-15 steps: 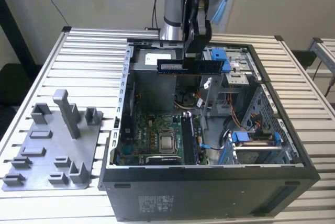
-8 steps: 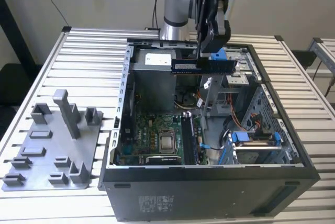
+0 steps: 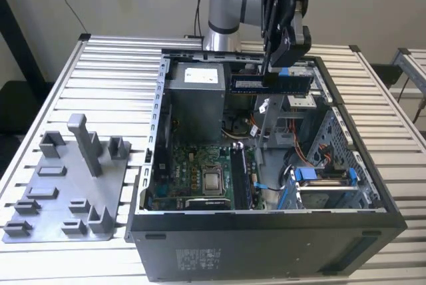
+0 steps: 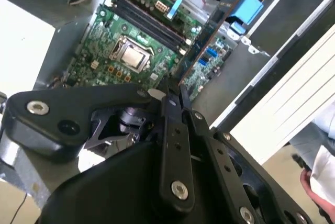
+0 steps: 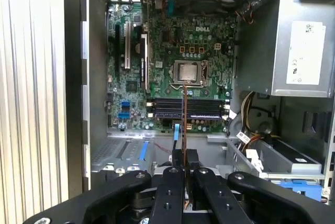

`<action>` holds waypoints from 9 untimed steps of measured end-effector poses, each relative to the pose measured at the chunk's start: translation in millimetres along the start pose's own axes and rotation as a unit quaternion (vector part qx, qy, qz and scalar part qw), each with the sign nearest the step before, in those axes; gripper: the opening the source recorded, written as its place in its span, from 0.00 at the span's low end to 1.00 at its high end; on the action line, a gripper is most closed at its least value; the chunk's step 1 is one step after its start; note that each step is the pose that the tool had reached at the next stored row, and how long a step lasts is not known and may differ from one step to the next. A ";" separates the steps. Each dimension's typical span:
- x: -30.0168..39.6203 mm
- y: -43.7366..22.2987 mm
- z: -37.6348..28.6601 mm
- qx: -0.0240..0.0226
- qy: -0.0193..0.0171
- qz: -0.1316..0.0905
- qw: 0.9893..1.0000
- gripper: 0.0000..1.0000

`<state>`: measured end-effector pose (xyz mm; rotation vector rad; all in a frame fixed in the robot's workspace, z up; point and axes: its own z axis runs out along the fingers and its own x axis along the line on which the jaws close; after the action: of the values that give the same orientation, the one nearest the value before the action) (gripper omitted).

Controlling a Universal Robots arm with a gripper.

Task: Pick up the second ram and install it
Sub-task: 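Pick up the second ram and move it above second insertion slot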

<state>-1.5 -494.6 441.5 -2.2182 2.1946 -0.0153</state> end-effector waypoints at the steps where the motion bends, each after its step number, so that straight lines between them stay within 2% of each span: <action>1: 0.0 0.0 0.0 0.000 0.000 0.000 1.000 0.14; 3: -0.7 -0.1 -0.1 0.000 -0.001 0.000 1.000 0.14; 9: -14.3 -0.2 0.2 0.000 -0.011 0.000 1.000 0.14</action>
<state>-1.4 -480.3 441.4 -2.2072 2.1840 0.0080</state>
